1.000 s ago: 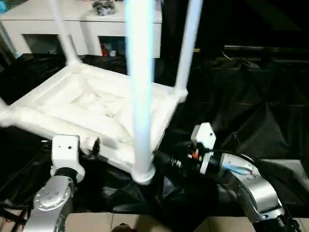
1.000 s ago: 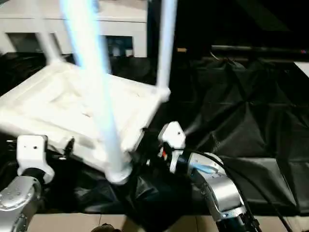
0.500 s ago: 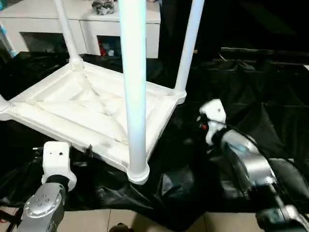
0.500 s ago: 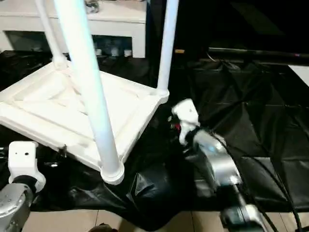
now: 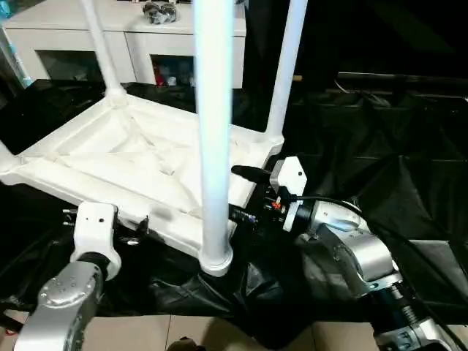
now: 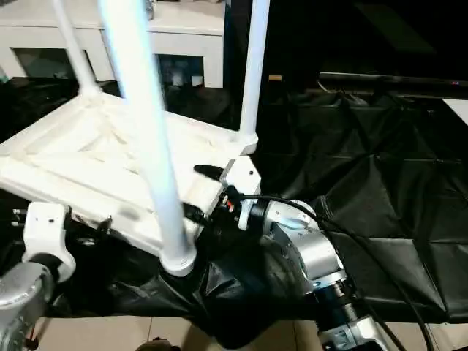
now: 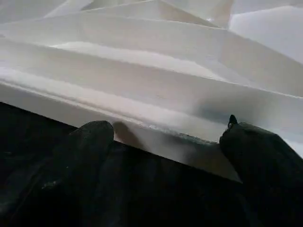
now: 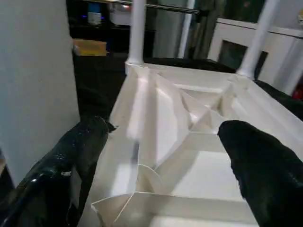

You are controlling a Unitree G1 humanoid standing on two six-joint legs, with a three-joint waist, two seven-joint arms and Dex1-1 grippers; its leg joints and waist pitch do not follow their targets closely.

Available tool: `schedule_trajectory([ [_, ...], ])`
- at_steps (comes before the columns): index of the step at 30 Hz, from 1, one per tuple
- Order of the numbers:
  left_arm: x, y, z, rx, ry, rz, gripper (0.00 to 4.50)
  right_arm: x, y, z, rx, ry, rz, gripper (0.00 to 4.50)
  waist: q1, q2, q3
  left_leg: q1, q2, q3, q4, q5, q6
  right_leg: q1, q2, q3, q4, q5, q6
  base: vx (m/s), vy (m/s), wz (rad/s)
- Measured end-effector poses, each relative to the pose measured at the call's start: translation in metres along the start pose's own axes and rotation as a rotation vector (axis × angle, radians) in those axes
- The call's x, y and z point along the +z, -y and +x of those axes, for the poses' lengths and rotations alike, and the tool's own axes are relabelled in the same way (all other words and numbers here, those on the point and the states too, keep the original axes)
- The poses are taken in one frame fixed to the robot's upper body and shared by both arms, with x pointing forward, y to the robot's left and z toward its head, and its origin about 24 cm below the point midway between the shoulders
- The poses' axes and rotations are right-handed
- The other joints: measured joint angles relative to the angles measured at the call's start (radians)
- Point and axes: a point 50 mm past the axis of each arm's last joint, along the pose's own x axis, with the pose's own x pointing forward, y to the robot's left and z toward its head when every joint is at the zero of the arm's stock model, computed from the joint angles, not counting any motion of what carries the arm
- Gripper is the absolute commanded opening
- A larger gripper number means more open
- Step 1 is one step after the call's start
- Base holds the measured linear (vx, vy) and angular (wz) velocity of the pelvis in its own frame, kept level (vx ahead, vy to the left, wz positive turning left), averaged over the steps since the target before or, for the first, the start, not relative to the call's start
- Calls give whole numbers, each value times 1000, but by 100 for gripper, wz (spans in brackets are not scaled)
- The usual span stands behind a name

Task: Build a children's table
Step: Rotate table base

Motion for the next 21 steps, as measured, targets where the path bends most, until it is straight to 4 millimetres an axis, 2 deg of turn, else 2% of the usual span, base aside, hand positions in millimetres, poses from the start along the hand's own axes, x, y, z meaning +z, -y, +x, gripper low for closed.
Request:
schedule_trajectory([
  [5,2,-11,-3,91,37,-52,443,1,-2,4,22,5,-4,433,-3,-6,1,-1,0,0,-6,3,-4,-3,1,-1,-1,-1,-1,0,0,0],
  [9,8,-32,-11,269,96,-72,443,1,0,3,23,-1,-6,433,-3,-12,0,-1,1,1,-8,5,-3,-3,2,-1,-5,-1,-2,0,0,0],
  [13,10,-41,-16,376,110,-54,443,2,-2,6,36,4,-4,433,-2,-15,0,-2,1,1,-8,5,-2,-1,1,-1,-9,-1,-1,0,0,0],
  [17,0,-35,-13,332,26,7,443,4,-1,9,46,3,-9,433,-2,-16,0,-2,1,2,-9,5,-2,0,1,-1,-11,0,-1,0,0,0],
  [21,-20,-10,-6,152,-113,69,443,5,-2,11,73,7,-8,433,-1,-16,0,-2,1,2,-11,5,-2,-1,1,-1,-12,0,-1,0,0,0],
])
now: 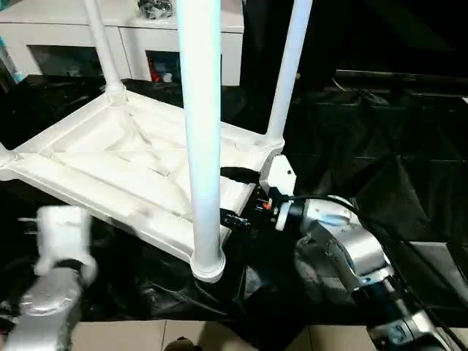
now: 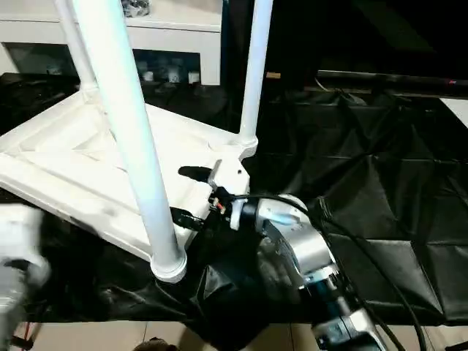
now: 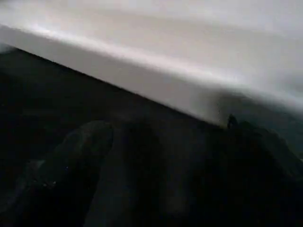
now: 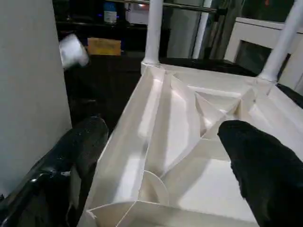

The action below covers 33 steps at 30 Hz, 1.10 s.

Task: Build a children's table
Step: Rotate table base

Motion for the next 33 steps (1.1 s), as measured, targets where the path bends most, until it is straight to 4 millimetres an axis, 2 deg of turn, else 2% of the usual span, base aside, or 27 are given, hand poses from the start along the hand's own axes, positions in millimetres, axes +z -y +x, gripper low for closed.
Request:
schedule_trajectory([
  [4,1,5,4,-49,-9,31,443,1,0,1,11,2,-3,433,4,1,0,0,0,0,-1,0,0,0,0,-1,0,0,0,0,0,0],
  [8,8,5,15,-74,-2,61,443,1,1,1,9,-1,-1,433,24,3,1,0,0,0,-2,1,-1,0,0,-2,0,2,0,0,0,0],
  [9,11,5,21,-91,2,74,443,0,1,2,8,-2,1,433,32,4,2,0,0,0,-2,1,-1,1,0,-2,0,3,1,0,0,0],
  [17,31,7,53,-152,34,160,443,2,-4,11,39,10,4,433,49,9,4,0,0,1,-2,5,-2,1,-1,-2,-1,9,3,0,0,0],
  [26,54,23,81,-208,96,206,443,4,-9,20,44,22,-15,433,49,8,4,-2,0,1,-2,5,-2,-1,-2,-2,-1,9,3,0,0,0],
  [29,65,23,89,-196,146,227,443,4,-8,23,19,21,-25,433,42,9,4,-2,0,1,-2,6,-2,-1,-2,-2,-1,9,3,0,0,0],
  [33,75,17,88,-174,230,202,443,0,-1,26,-90,0,-34,433,27,11,4,-1,0,1,-2,6,-2,-1,-1,-2,-2,9,2,0,0,0],
])
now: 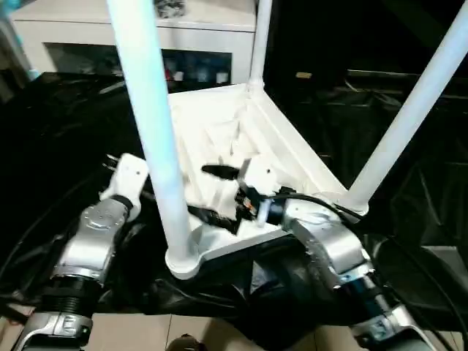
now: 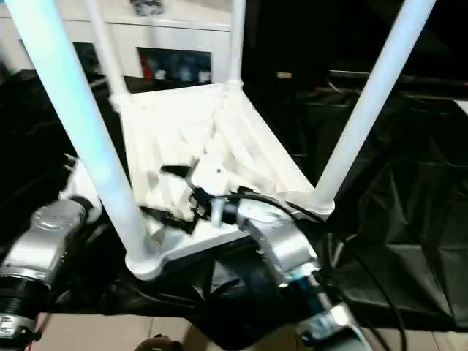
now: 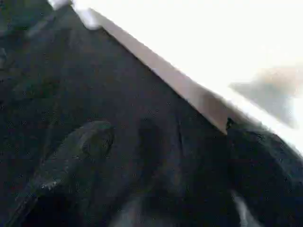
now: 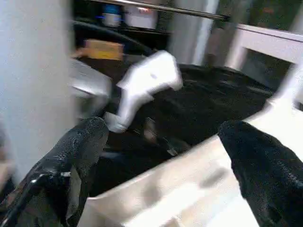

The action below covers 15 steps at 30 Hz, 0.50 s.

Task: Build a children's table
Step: Rotate table base

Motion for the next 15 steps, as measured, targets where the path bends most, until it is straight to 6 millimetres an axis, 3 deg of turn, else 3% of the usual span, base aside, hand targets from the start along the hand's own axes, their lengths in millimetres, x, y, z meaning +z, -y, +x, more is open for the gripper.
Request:
schedule_trajectory([
  [2,-1,-6,-6,20,21,-34,443,0,3,-1,-39,-2,-2,433,-2,2,0,0,0,0,0,0,0,0,0,0,0,0,0,0,0,0],
  [4,-10,-14,-23,36,55,-98,443,-1,9,-14,-86,-14,-7,433,-9,3,-1,1,0,0,0,0,0,0,0,0,-1,0,-1,0,0,0],
  [9,-32,-13,-75,-111,59,-208,443,-25,-4,-65,64,-212,-62,433,-1,2,-1,1,1,0,-1,-1,2,0,1,0,-3,-3,-1,0,0,0],
  [12,-34,-3,-98,-297,48,-225,443,-32,-13,-70,179,-283,-89,433,-2,3,-1,2,1,1,-4,-1,1,-1,1,0,-1,-3,-2,0,0,0],
  [15,-38,5,-122,-480,24,-253,443,-28,-14,-62,226,-271,-136,433,-9,2,-1,5,2,2,-5,-1,1,-2,1,1,0,-1,-4,0,0,0],
])
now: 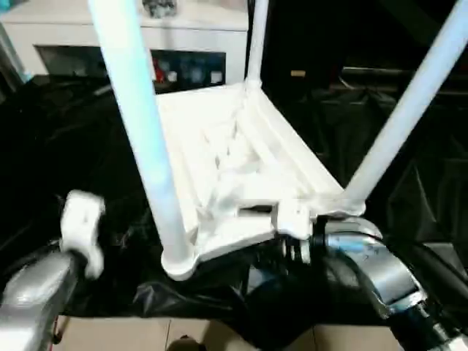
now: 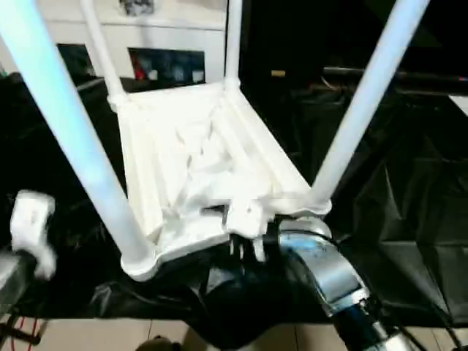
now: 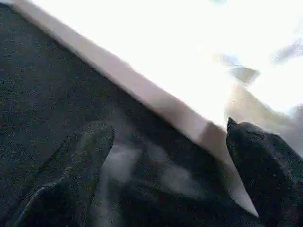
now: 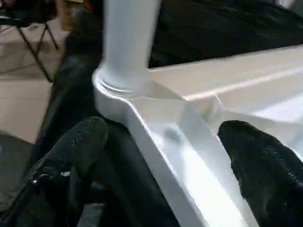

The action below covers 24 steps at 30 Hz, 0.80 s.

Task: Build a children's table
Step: Rotate table base, then flip table

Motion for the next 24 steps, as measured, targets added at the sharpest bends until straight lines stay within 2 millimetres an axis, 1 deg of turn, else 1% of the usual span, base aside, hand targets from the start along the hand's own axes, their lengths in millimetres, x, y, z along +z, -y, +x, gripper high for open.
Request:
schedule_trajectory([
  [2,-5,10,-15,-124,-45,-4,443,3,4,4,-6,-1,-34,433,-8,-1,0,3,0,0,0,0,0,0,0,0,0,1,-2,0,0,0],
  [3,-6,16,-21,-185,-49,-17,443,4,6,5,-12,-4,-42,433,-9,-2,0,4,0,1,-1,0,0,-1,-1,1,-1,-1,3,0,0,0],
  [4,-8,21,-25,-226,-59,-27,443,5,6,6,-17,-1,-44,433,-8,-2,0,5,0,3,-2,0,0,-5,-1,2,-1,-1,3,0,0,0],
  [6,-10,27,-32,-289,-72,-73,443,6,8,9,-30,3,-46,433,-8,-5,-1,5,0,6,-4,0,0,-7,-1,5,-1,-1,3,0,0,0],
  [9,-3,32,-35,-328,-52,-90,443,6,12,10,-52,-4,-51,433,-9,-9,-2,5,0,7,-5,0,-1,-8,-1,6,-1,1,1,0,0,0],
  [11,1,34,-31,-327,-46,-78,443,6,12,11,-61,-5,-63,433,-13,-10,-3,6,0,7,-5,0,-1,-8,-1,6,-1,3,-2,0,0,0],
  [14,9,38,-12,-276,1,-38,443,4,12,15,-67,-2,-58,433,-18,-10,-2,5,0,9,-5,0,-1,-9,-1,7,-1,3,-2,0,0,0],
  [15,10,38,-4,-237,15,-24,443,4,11,16,-68,2,-58,433,-21,-9,-3,5,0,9,-5,1,-1,-6,-1,7,-1,4,-1,0,0,0],
  [18,9,30,12,-87,56,-46,443,4,12,15,-75,1,-60,433,-28,-6,-3,3,0,9,-5,1,-2,-7,-1,8,-1,5,0,0,0,0],
  [19,9,25,16,-25,66,-57,443,5,11,15,-78,2,-61,433,-30,-6,-3,3,1,9,-5,1,-2,-7,0,7,0,5,0,0,0,0],
  [21,10,18,14,51,73,-54,443,4,8,13,-82,3,-61,433,-36,-6,-3,3,2,9,-5,1,-2,-7,0,6,0,5,0,0,0,0],
  [24,12,15,12,97,92,-46,443,-1,3,10,-88,1,-36,433,-38,-6,-3,3,2,9,-5,1,-2,-7,0,6,-1,5,0,0,0,0],
])
